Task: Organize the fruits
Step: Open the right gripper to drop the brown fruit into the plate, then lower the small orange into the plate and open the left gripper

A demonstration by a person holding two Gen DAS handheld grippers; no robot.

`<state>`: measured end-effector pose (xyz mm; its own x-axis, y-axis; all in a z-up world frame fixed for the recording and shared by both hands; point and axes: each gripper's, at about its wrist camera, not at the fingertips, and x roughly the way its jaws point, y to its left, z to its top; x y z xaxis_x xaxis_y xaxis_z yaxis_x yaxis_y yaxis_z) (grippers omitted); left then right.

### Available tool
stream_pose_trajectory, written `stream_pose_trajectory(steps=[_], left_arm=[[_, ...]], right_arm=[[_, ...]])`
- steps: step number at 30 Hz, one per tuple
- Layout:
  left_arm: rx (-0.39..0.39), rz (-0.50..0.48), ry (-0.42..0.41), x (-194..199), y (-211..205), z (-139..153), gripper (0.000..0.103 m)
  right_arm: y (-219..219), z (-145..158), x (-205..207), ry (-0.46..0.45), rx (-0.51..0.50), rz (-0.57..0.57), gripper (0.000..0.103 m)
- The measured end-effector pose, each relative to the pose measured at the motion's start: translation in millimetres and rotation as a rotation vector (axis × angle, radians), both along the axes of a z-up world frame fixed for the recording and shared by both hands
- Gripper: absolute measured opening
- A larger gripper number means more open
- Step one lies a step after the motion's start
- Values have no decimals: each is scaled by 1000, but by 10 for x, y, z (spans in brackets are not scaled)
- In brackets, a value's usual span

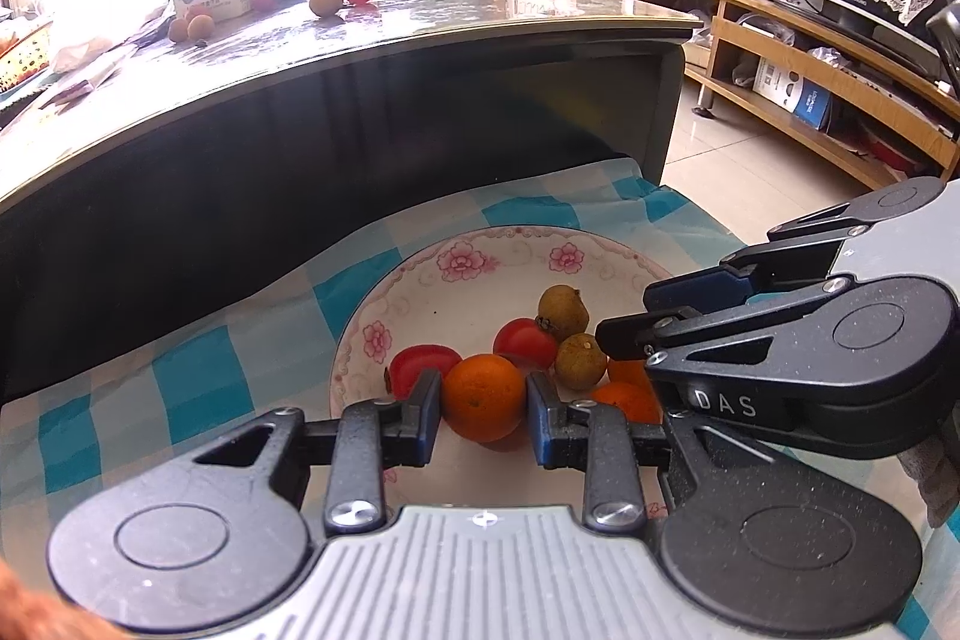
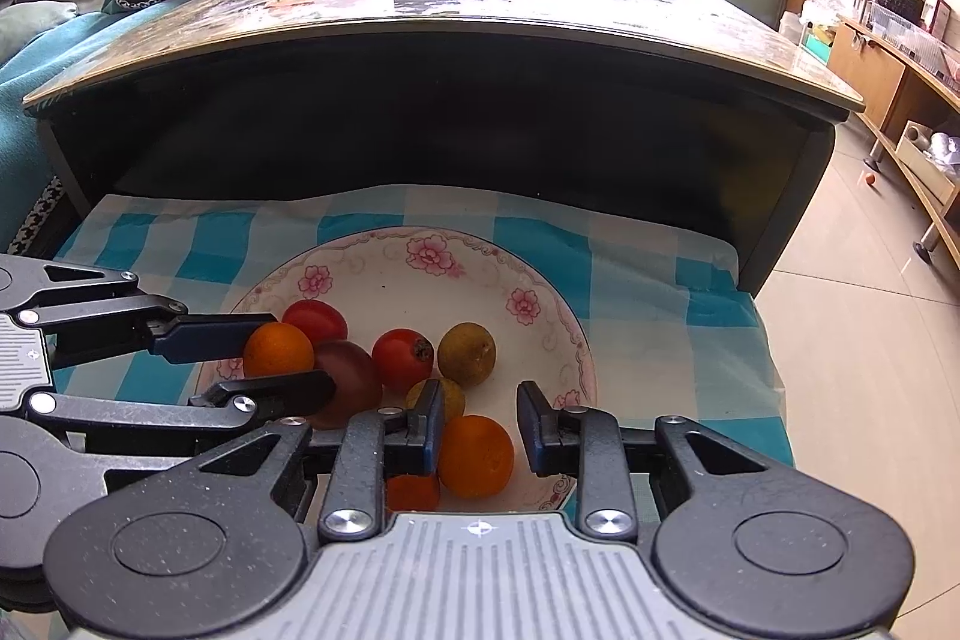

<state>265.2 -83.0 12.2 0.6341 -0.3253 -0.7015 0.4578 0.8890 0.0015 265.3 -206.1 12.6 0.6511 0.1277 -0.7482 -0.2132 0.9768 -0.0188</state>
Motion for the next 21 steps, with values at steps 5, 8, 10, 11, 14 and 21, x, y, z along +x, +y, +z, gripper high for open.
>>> stream_pose_trajectory(steps=[5,8,10,11,14,21], left_arm=[[9,-10,7,-28,-23,2,39],[19,-21,7,-57,-50,-1,39],[21,-23,9,-68,-55,-1,39],[24,-23,9,-74,-55,0,39],[28,-19,8,-83,-44,8,40],[31,0,2,-107,-13,47,40]], right_arm=[[-10,33,-11,-7,6,-5,23],[-1,62,-31,-11,12,2,23],[5,73,-46,-12,13,5,23],[3,77,-50,-12,11,4,23],[-10,89,-61,-12,9,-2,23],[-24,125,-103,-14,11,-12,23]])
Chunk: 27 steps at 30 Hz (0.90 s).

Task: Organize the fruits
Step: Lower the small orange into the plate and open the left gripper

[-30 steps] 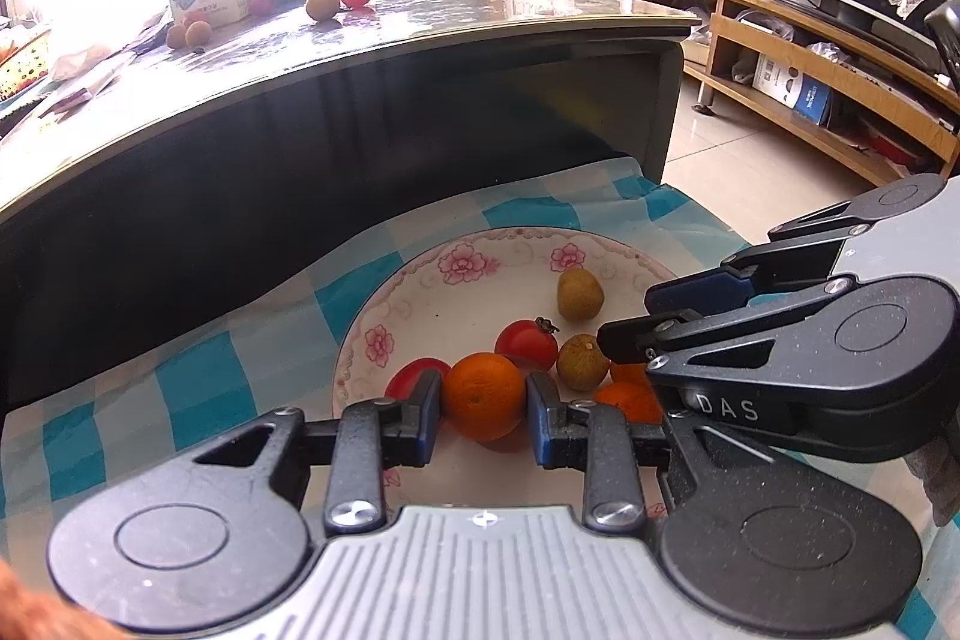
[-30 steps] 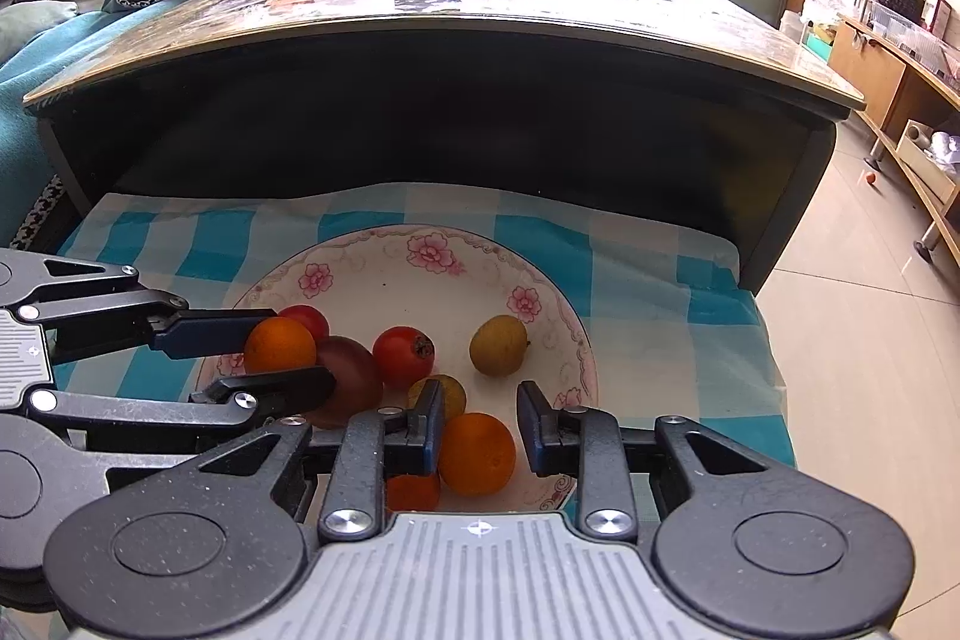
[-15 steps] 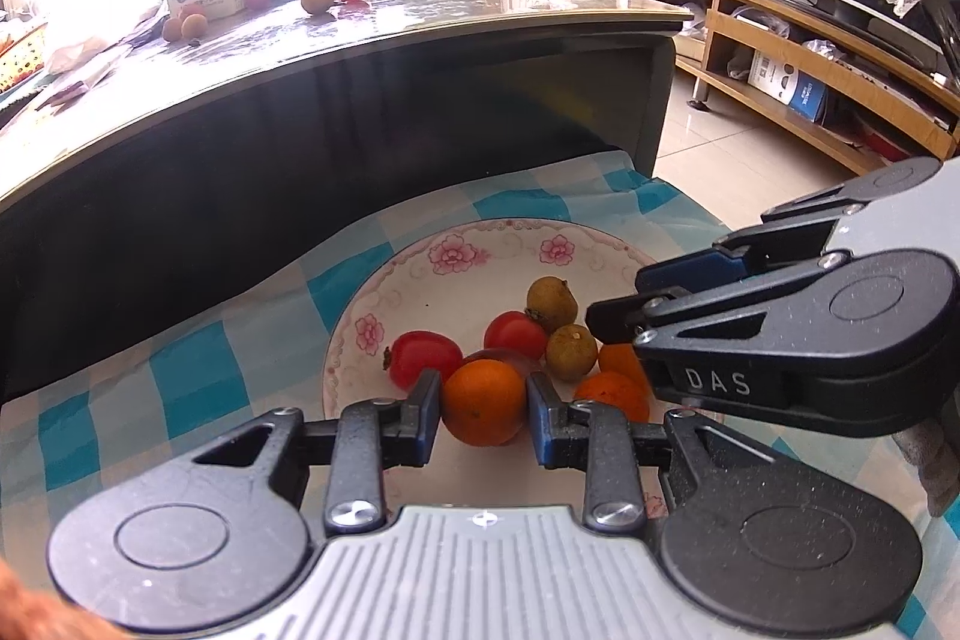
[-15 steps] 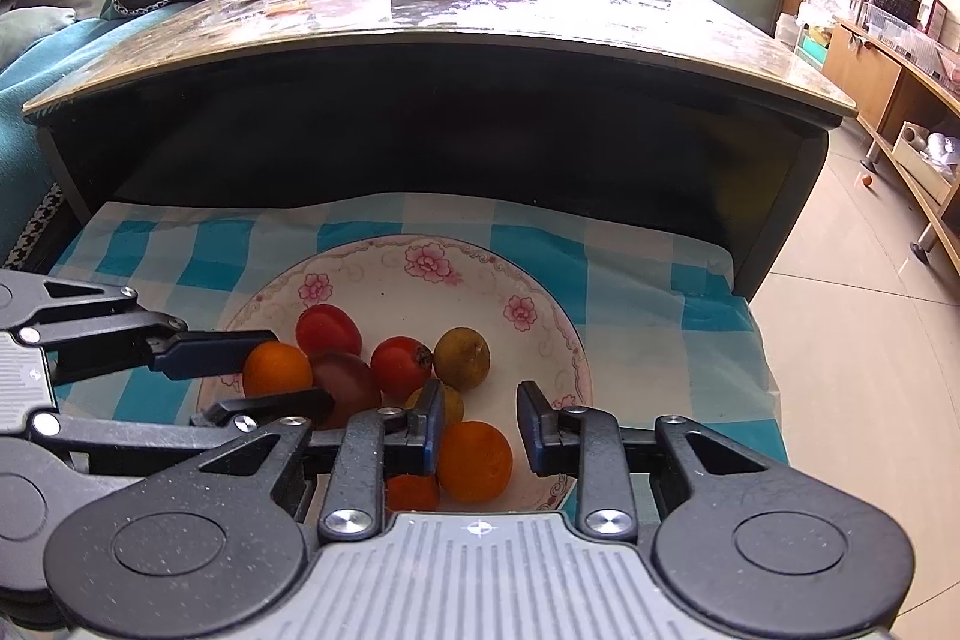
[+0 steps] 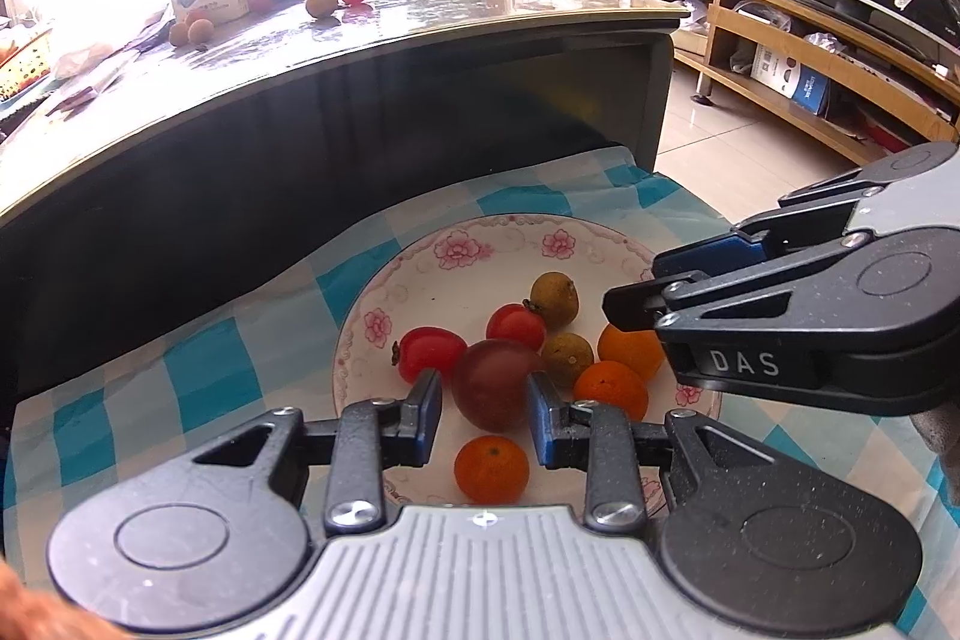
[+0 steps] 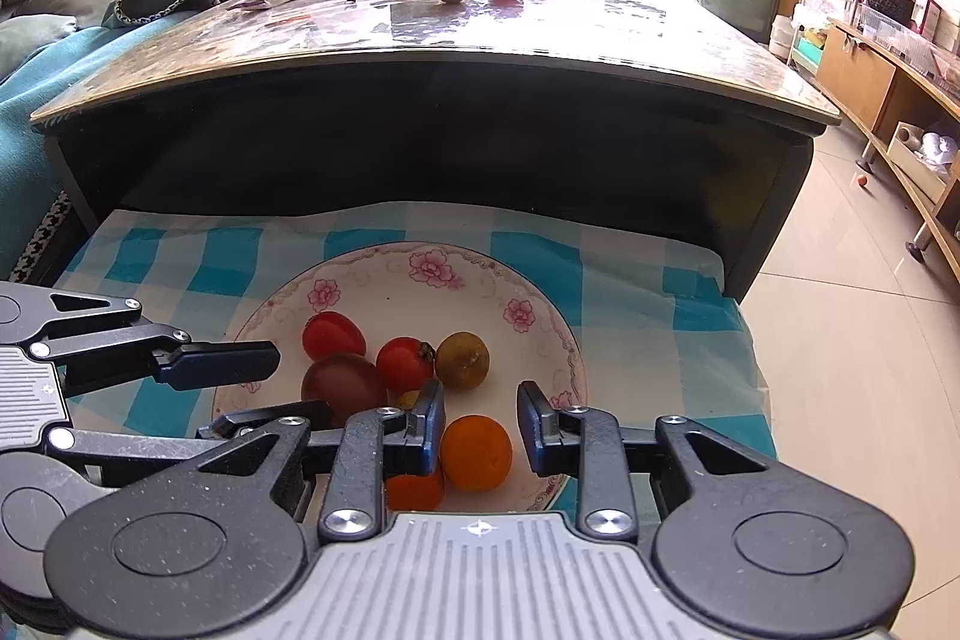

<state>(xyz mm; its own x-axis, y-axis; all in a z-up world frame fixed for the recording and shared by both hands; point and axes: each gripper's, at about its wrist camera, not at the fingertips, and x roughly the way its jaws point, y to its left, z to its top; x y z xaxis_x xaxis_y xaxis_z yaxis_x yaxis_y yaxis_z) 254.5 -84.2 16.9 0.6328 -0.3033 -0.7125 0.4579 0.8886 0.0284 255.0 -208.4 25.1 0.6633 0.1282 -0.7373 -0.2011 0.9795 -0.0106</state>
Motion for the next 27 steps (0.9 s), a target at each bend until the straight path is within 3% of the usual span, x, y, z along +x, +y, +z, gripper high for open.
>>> stream_pose_trajectory(steps=[11,27], left_arm=[[19,43,-18,-118,4,103,40],[30,102,-30,-258,31,189,52]], right_arm=[[4,71,-188,5,11,-20,24],[-87,140,-362,10,52,-71,30]])
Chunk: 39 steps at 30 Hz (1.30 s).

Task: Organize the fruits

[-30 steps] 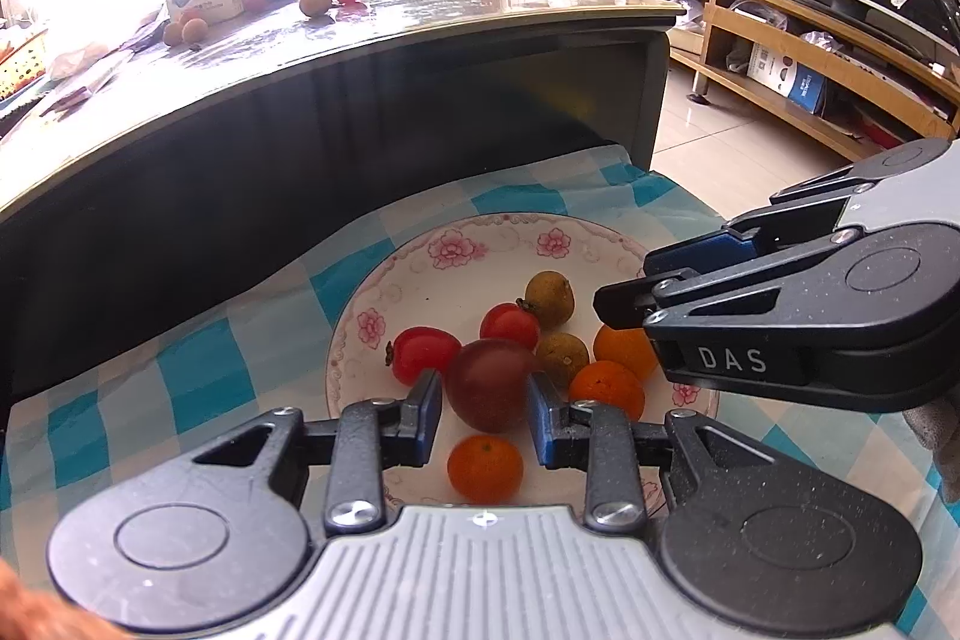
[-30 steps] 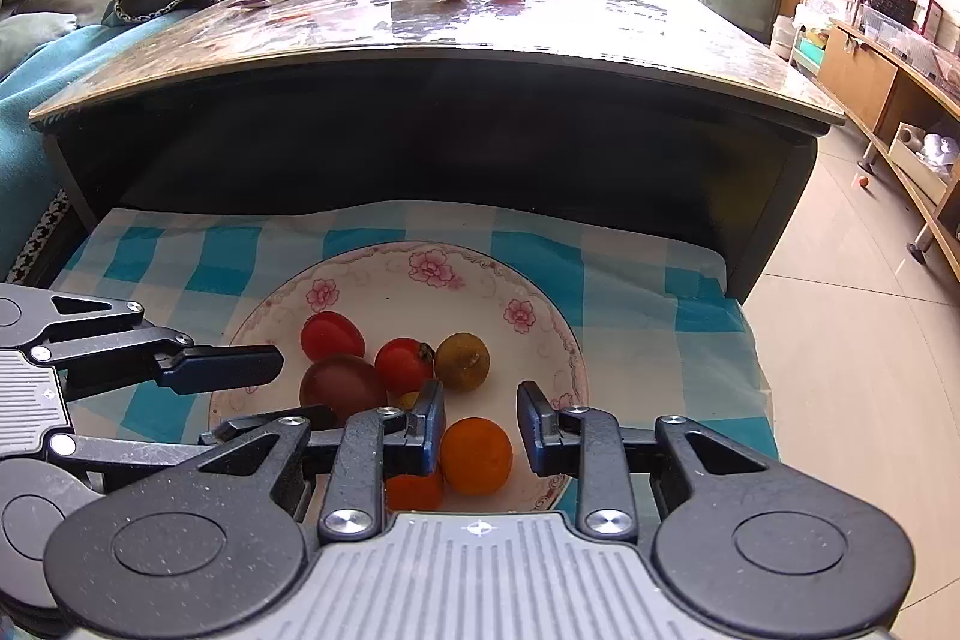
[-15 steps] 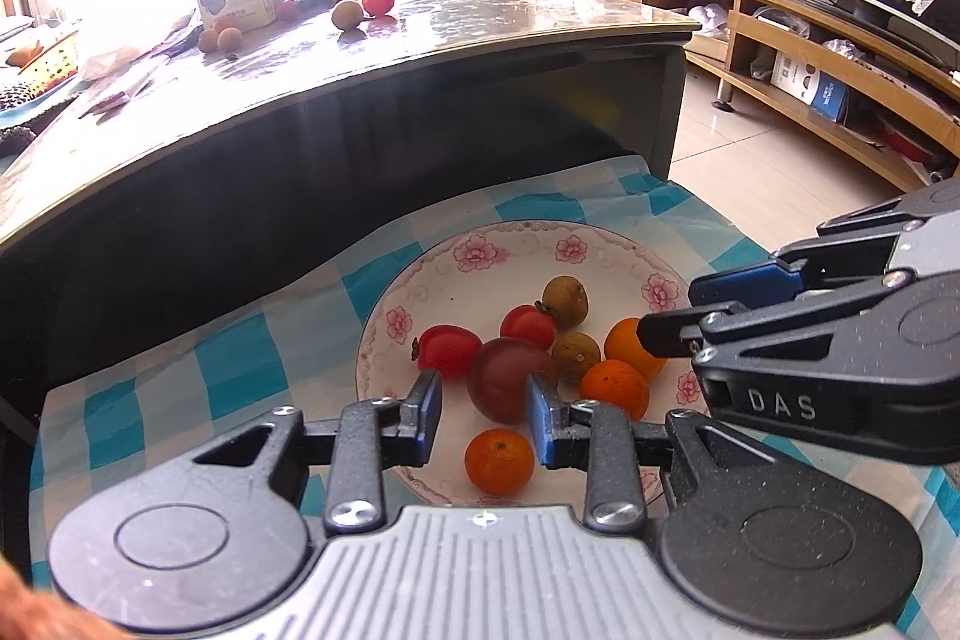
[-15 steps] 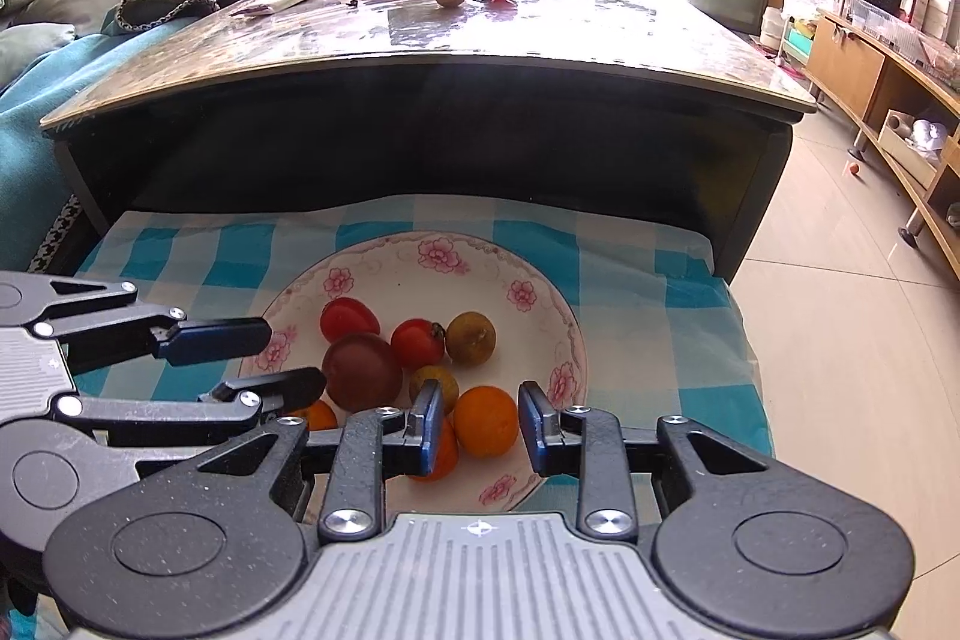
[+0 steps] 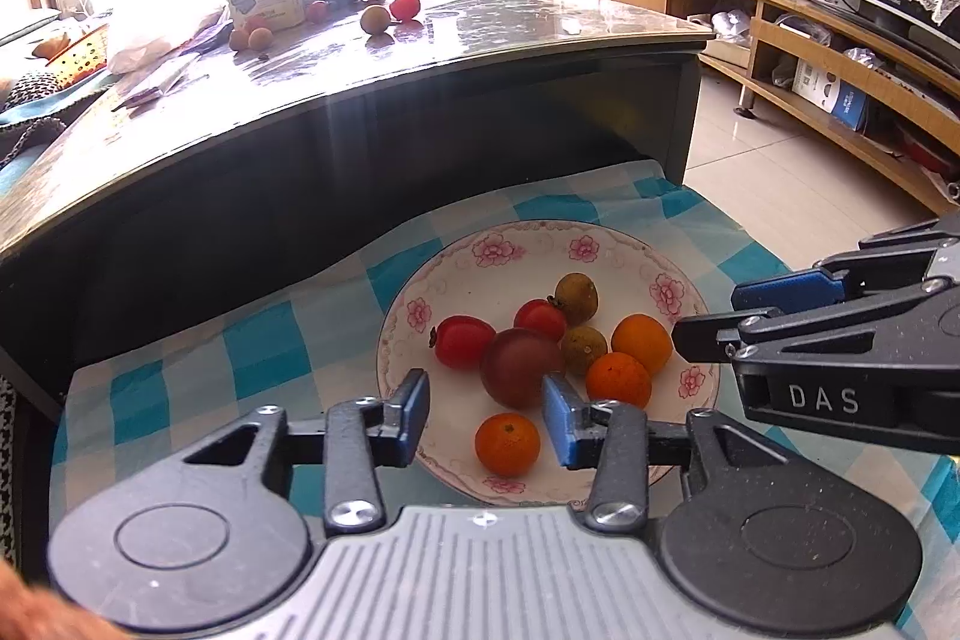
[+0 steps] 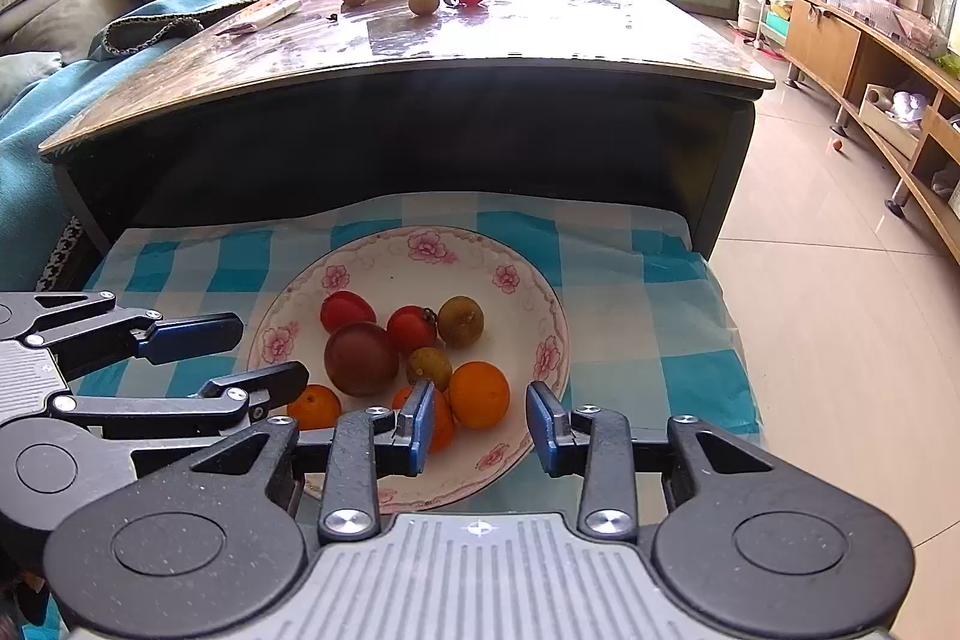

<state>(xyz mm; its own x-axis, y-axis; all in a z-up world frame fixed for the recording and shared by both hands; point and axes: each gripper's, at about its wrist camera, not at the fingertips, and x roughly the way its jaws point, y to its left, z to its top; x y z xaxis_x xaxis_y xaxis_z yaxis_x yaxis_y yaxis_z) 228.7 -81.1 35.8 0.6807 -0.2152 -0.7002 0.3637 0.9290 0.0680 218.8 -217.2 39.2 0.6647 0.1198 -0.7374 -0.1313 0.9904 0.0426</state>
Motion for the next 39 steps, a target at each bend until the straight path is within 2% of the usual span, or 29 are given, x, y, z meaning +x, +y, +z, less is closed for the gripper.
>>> stream_pose_trajectory(steps=[12,19,32,39], left_arm=[[32,53,-21,-129,41,52,73],[51,82,-28,-199,54,50,77],[53,130,-41,-402,116,91,95],[56,158,-47,-499,150,99,101]], right_arm=[[0,53,-177,-2,17,-9,30],[-32,62,-264,-1,19,-24,30],[31,124,-542,-13,37,-11,31],[23,123,-638,-9,47,-21,31]])
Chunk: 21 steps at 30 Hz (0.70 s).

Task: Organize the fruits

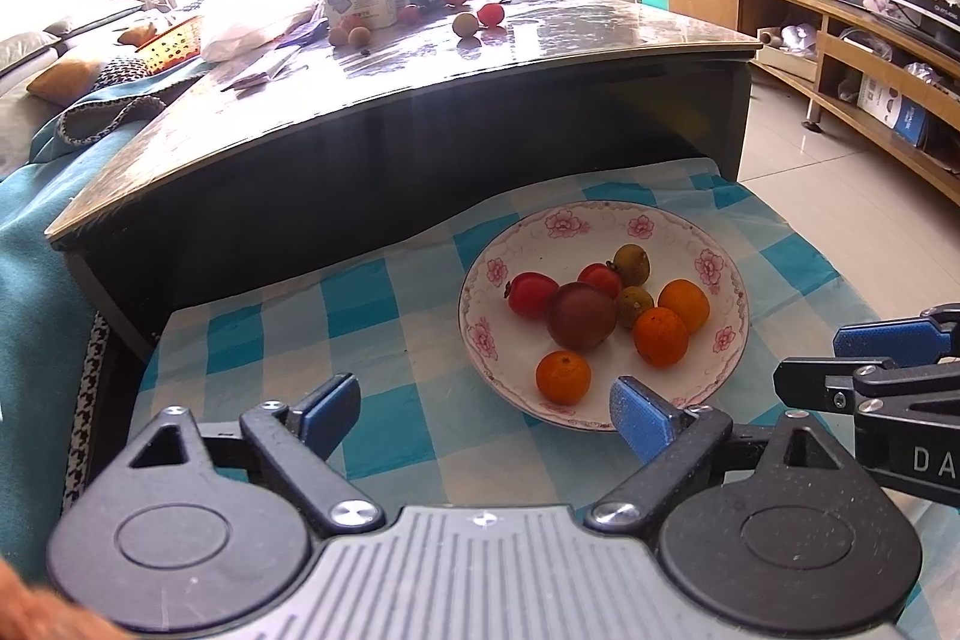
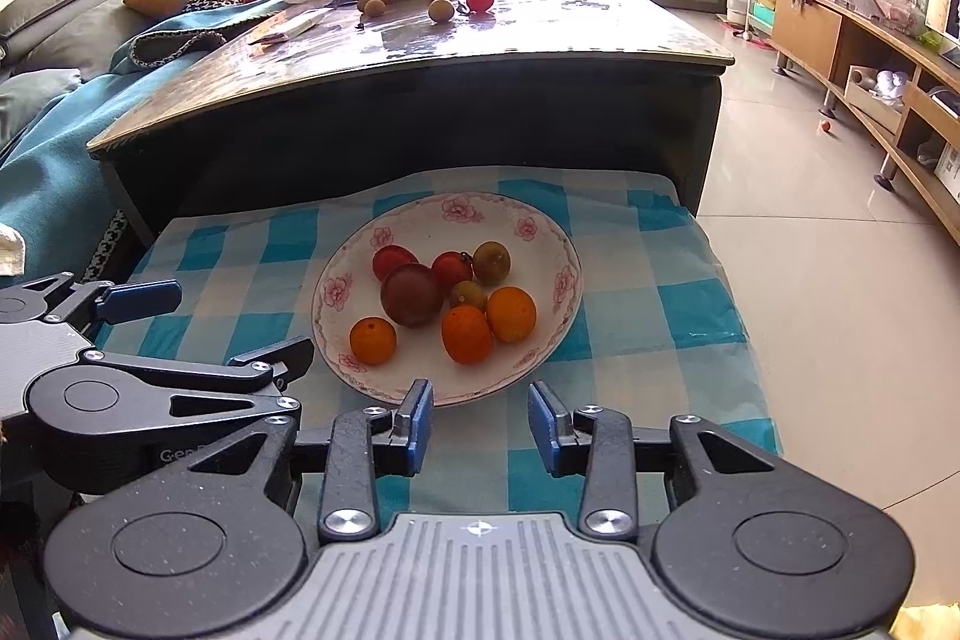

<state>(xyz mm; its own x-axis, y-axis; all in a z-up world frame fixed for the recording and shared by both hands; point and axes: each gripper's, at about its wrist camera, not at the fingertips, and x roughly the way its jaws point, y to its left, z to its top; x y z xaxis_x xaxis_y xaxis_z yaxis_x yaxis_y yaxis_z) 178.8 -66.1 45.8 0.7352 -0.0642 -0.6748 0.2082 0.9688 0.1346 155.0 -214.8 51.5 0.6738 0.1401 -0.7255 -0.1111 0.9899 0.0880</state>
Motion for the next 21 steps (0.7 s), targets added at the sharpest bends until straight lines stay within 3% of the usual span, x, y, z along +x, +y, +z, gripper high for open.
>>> stream_pose_trajectory(steps=[7,21], left_arm=[[25,23,1,-144,18,-19,103],[-18,77,25,-395,160,-28,103]], right_arm=[[49,7,-116,-1,16,6,32],[62,11,-374,2,43,1,32]])
